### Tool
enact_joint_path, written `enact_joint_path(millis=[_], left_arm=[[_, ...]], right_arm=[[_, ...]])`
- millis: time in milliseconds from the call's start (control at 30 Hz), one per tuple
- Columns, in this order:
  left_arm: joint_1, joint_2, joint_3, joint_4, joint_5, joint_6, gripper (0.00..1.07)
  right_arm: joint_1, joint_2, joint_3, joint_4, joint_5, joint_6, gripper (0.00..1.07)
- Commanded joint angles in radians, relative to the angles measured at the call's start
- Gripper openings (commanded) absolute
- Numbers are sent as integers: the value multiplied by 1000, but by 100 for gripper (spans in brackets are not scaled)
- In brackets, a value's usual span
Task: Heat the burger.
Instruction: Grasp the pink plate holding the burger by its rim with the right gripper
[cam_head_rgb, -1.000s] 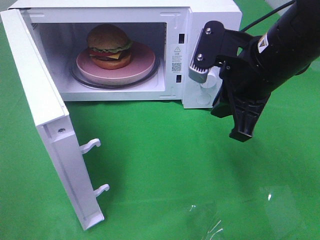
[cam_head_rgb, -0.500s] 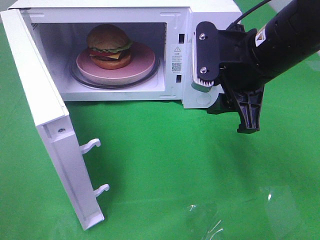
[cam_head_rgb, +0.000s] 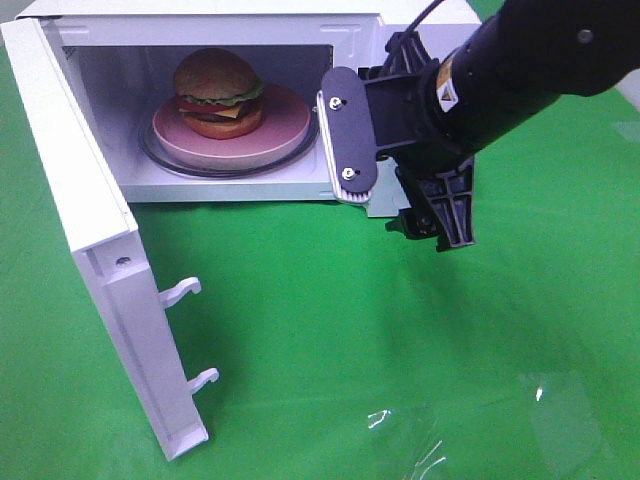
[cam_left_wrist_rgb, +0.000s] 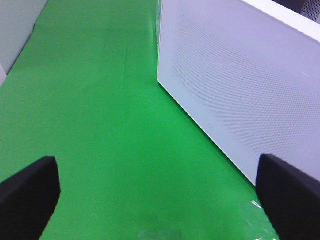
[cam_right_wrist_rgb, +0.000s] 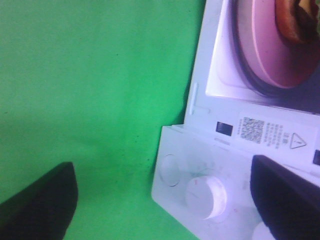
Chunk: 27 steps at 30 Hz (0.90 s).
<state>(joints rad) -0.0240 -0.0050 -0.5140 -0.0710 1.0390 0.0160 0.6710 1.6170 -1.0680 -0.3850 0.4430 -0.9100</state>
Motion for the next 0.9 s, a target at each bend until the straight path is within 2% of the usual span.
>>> enact_joint_path(millis=[33,467,900], left_arm=[[3,-18,4,-7,-6,-1,100],[3,-18,4,-7,-6,-1,100],[3,-18,4,-7,-6,-1,100]], right_arm=[[26,51,-57,-97,-4,101,89],[74,243,-234,-109,-29,124,86],[74,390,-390,-110,-31,124,84]])
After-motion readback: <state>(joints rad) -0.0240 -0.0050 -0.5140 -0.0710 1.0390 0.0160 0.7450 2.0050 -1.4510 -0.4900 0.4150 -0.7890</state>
